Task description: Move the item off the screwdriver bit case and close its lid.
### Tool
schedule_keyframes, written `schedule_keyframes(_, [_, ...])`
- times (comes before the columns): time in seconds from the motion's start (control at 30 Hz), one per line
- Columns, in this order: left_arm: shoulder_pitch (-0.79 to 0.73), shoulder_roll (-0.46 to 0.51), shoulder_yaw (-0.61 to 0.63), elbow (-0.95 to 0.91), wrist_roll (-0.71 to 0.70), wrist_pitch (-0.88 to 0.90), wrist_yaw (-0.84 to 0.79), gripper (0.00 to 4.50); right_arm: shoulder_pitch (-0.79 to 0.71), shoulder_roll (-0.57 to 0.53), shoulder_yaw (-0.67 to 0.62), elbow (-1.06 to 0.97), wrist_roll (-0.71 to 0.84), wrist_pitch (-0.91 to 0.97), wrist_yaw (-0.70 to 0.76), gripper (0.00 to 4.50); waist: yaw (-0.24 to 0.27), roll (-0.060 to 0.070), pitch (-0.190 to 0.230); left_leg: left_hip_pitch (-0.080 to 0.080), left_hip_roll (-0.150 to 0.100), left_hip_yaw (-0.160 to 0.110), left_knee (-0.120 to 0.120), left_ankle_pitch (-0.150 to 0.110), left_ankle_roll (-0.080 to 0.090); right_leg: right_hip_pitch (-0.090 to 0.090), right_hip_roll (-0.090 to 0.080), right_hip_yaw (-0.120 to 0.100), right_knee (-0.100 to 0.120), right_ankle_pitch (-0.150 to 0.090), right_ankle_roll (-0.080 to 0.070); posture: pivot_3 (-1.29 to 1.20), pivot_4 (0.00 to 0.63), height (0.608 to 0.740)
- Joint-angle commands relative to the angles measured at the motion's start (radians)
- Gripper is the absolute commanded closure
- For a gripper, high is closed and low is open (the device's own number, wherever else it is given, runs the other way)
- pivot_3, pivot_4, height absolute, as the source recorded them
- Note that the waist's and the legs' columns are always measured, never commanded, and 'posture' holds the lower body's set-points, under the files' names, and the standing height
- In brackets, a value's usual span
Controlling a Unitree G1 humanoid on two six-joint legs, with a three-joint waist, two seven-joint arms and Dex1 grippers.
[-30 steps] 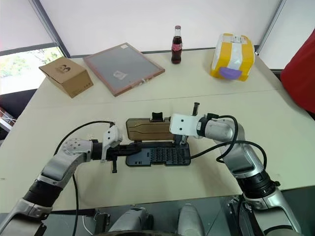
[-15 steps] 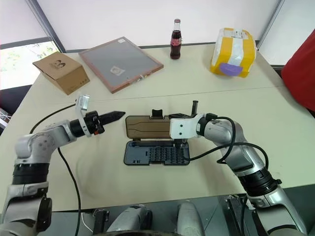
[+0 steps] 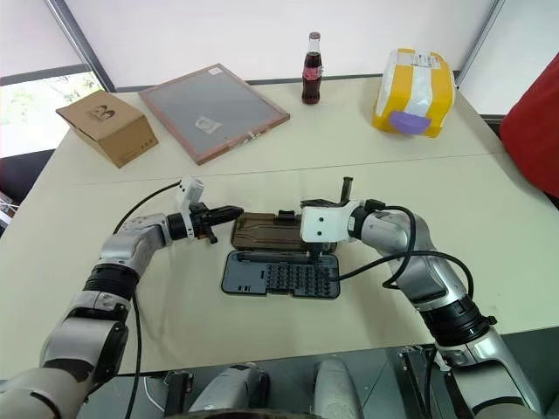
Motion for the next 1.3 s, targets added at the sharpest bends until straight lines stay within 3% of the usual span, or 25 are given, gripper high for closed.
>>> schedule_keyframes(0.03, [-0.02, 0.046, 0.068, -0.072, -0.036, 0.04, -0.013, 4.5, -0.036, 0.017, -0.071, -0.028, 0.089, 0.103, 0.026, 4.44, -0.002, 0.0, 0.0, 0.0, 0.0, 0.0, 0.0, 0.0, 0.0, 0.0, 0.0, 0.0, 0.0, 0.0, 0.0, 0.0, 0.15, 0.74])
schedule_keyframes(0.27, [0.165, 0.203, 0.027, -0.646, -0.212, 0.365, -0.123, 4.5, -0.075, 0.022, -0.117, 0.033, 0.199, 0.22, 0.059, 4.44, -0.008, 0.0, 0.0, -0.002, 0.001, 0.0, -0.001, 0.0, 0.0, -0.003, 0.0, 0.001, 0.001, 0.0, 0.0, 0.0, 0.15, 0.74])
schedule_keyframes(0.4, [0.299, 0.287, -0.106, -0.852, -0.156, 0.324, -0.188, 4.5, -0.12, 0.033, -0.111, 0.142, 0.237, 0.238, 0.075, 4.44, -0.003, 0.001, 0.001, -0.001, 0.001, 0.0, -0.001, 0.0, 0.0, -0.001, 0.0, 0.001, 0.001, 0.0, 0.0, 0.0, 0.15, 0.74])
schedule_keyframes(0.67, [0.325, 0.252, -0.277, -0.784, 0.054, 0.121, -0.151, 4.5, -0.242, 0.052, -0.052, 0.345, 0.295, 0.314, 0.191, 4.44, -0.001, 0.002, 0.002, -0.001, 0.001, 0.001, -0.001, 0.0, 0.0, 0.0, 0.0, 0.001, -0.001, 0.0, -0.001, 0.0, 0.15, 0.74])
schedule_keyframes(0.87, [0.339, 0.258, -0.303, -0.711, 0.13, 0.012, -0.151, 4.5, -0.286, 0.048, 0.011, 0.41, 0.336, 0.377, 0.336, 4.44, -0.002, 0.002, 0.002, 0.0, 0.002, 0.001, -0.001, 0.0, 0.0, -0.001, 0.0, 0.001, 0.0, 0.0, -0.001, 0.0, 0.15, 0.74])
schedule_keyframes(0.97, [0.355, 0.26, -0.301, -0.701, 0.138, -0.006, -0.147, 4.5, -0.304, 0.051, 0.041, 0.461, 0.313, 0.343, 0.342, 3.52, -0.001, 0.002, 0.002, 0.0, 0.002, 0.001, -0.001, 0.0, 0.0, 0.0, 0.0, 0.001, 0.0, 0.0, -0.001, 0.0, 0.15, 0.74])
schedule_keyframes(1.1, [0.379, 0.265, -0.295, -0.698, 0.141, -0.009, -0.132, 4.5, -0.361, 0.09, 0.065, 0.559, 0.293, 0.335, 0.315, 1.55, -0.005, 0.002, 0.001, 0.002, 0.002, 0.002, -0.001, 0.0, 0.0, 0.002, 0.0, 0.001, 0.0, 0.001, -0.001, 0.0, 0.15, 0.74])
schedule_keyframes(1.3, [0.414, 0.286, -0.291, -0.716, 0.146, -0.019, -0.13, 4.5, -0.454, 0.142, 0.072, 0.736, 0.291, 0.28, 0.299, 1.55, -0.005, 0.002, 0.001, 0.005, 0.003, 0.002, 0.0, 0.0, -0.001, 0.003, 0.001, 0.001, 0.0, 0.002, -0.003, 0.0, 0.15, 0.74])
